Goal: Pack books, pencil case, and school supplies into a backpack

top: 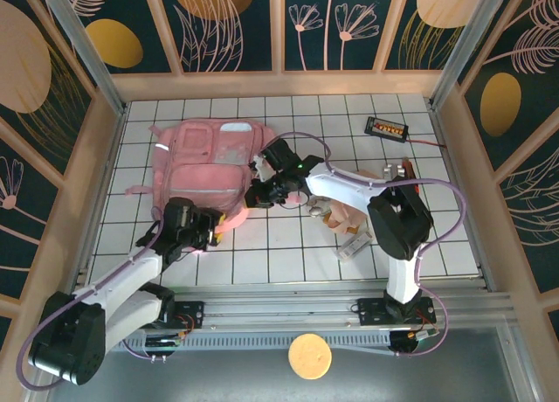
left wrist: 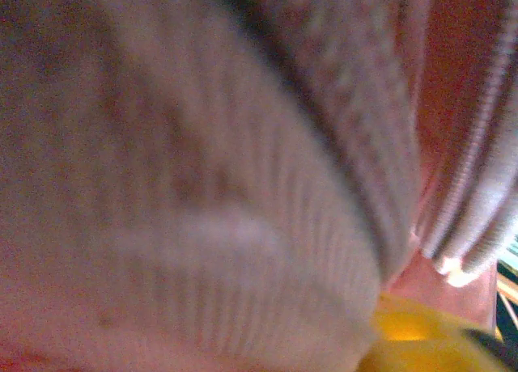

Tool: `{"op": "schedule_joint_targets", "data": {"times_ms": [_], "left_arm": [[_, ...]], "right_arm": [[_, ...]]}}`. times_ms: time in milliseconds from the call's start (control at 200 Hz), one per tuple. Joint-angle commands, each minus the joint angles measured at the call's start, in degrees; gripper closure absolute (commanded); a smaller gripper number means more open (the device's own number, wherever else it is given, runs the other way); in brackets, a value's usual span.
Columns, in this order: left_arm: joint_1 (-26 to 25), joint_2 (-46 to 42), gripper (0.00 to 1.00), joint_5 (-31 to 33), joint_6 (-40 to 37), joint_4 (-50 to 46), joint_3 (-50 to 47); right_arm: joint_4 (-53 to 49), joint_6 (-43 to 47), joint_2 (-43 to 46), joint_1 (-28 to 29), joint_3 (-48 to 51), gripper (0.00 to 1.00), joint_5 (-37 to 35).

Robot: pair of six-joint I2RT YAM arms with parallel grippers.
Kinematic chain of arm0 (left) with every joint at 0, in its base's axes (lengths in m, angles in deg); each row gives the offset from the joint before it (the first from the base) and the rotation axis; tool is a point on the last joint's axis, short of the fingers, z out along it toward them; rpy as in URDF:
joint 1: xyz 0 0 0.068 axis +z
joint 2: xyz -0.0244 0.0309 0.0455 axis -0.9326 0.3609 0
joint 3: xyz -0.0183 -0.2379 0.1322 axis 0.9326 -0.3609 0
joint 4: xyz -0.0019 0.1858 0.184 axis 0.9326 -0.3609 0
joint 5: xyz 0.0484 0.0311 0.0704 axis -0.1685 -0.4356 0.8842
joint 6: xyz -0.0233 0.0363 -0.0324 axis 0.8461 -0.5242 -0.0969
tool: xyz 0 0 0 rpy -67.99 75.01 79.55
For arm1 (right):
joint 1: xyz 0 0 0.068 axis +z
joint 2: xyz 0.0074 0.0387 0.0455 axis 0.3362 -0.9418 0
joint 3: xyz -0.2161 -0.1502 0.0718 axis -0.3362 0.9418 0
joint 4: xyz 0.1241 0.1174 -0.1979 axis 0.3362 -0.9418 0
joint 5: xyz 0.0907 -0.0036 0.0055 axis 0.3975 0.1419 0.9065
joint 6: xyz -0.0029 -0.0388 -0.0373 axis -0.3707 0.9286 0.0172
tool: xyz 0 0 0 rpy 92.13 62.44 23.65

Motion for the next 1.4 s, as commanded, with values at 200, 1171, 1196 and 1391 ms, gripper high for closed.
{"op": "schedule_joint_targets", "data": {"times_ms": [200,1171,1196,1391], "left_arm": [[1.37,-8.88,1.0,3.55,-9.66,-12.59,2.97],[1.59,-11.65,1.0,0.36,-14.56,-17.89,4.85],[1.54,-11.85,1.0,0.38,-14.55,-18.18,5.08],[1.62,-12.71,1.0,-0.04,-14.56,-19.79,6.2]], "right_arm": [[-7.52,11.96,0.36,-7.91,-3.79,1.0,-2.94],[-8.07,25.66,-6.86,-9.64,-2.8,0.22,12.41],[-7.79,25.85,-7.52,-9.27,-3.24,0.22,12.73],[-6.04,25.85,-11.71,-8.26,-6.81,0.23,13.71]]}}
